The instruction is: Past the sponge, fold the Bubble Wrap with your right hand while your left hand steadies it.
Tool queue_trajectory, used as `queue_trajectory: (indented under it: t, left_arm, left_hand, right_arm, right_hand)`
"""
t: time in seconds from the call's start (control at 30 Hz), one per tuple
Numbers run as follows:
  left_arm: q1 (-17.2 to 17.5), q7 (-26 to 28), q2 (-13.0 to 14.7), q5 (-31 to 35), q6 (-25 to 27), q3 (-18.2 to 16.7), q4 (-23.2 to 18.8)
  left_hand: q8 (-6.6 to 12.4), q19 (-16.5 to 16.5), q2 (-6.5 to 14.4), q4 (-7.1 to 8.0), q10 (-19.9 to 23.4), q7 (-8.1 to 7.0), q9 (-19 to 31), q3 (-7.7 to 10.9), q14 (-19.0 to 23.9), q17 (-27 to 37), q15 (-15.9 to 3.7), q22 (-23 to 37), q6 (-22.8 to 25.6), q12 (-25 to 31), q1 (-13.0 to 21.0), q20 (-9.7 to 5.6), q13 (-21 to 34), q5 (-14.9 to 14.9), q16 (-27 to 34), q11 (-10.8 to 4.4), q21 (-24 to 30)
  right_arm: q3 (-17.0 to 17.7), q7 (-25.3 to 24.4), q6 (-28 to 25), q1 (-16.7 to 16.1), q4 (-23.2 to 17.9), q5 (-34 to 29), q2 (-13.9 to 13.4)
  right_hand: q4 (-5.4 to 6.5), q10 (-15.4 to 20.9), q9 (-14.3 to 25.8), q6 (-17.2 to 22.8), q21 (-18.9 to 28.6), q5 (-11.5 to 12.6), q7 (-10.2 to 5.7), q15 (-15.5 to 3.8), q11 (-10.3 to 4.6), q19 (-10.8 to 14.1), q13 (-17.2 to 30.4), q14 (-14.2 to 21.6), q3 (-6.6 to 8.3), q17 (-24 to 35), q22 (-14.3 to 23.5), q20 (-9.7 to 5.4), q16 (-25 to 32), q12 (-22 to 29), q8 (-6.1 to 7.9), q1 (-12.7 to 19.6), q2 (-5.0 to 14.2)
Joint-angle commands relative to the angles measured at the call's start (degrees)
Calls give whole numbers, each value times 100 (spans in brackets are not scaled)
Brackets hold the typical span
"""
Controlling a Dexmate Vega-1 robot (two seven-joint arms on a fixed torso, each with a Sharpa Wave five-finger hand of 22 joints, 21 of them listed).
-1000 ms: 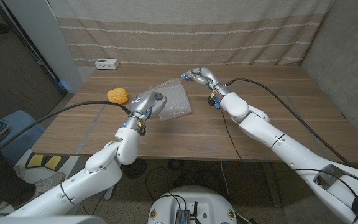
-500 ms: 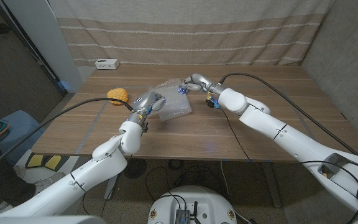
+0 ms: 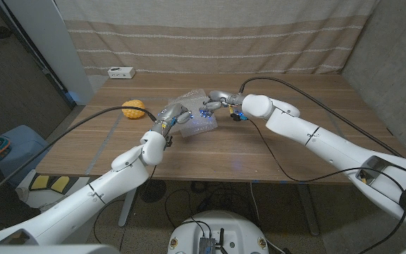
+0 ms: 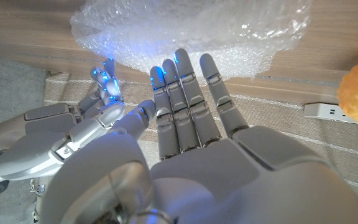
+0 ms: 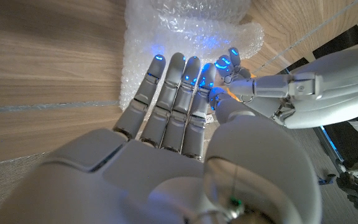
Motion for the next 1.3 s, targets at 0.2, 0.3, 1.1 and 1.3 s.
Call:
queue_trajectory:
  t: [0.2, 0.3, 1.1, 1.3]
  left_arm:
    - [-515, -421, -49, -428, 138, 314, 413]
    - [-585, -497, -35, -430, 277, 380, 416]
    - [-1024, -756, -35, -614, 281, 716, 719]
    - [-1126, -929, 25, -524, 73, 887, 758]
  left_hand:
    - [68, 120, 1, 29, 110, 6, 86, -27, 90, 107, -4, 57, 117, 105, 115, -19, 132, -19, 132, -9, 177]
    - [66, 121, -3, 30, 152, 1, 102, -24, 116, 112, 2, 65, 122, 137, 132, -21, 159, -17, 155, -10, 209]
    - [71, 97, -36, 66, 177, 39, 227, -63, 164, 108, 0, 104, 207, 250, 172, -11, 355, -14, 238, 26, 442]
    - [71, 72, -44, 73, 180, 39, 253, -73, 157, 97, 1, 107, 221, 270, 169, 2, 394, -14, 240, 31, 484]
  right_arm:
    - [-540, 939, -291, 636, 908, -56, 432]
    - [-624, 1046, -268, 734, 1227, -12, 564]
    - [328, -240, 833, 239, 1106, 629, 422]
    - [512, -1089, 1538, 22, 1292, 447, 562]
  right_hand:
    - [20, -109, 41, -68, 115, 36, 32, 25, 21, -12, 118, -43, -30, -30, 50, 18, -30, 57, 53, 54, 11]
    - [26, -111, 34, -71, 126, 40, 28, 24, 45, -19, 131, -36, -30, -45, 41, 28, -37, 65, 54, 50, 9]
    - [77, -243, 64, -137, 202, 42, 63, 65, 58, -139, 130, -124, -94, -159, -57, 48, -135, 25, 101, -34, -58]
    - [261, -1044, -236, -821, 174, 34, 19, 95, 187, -647, -223, -791, -46, -755, -285, 74, -980, -499, -292, -461, -144]
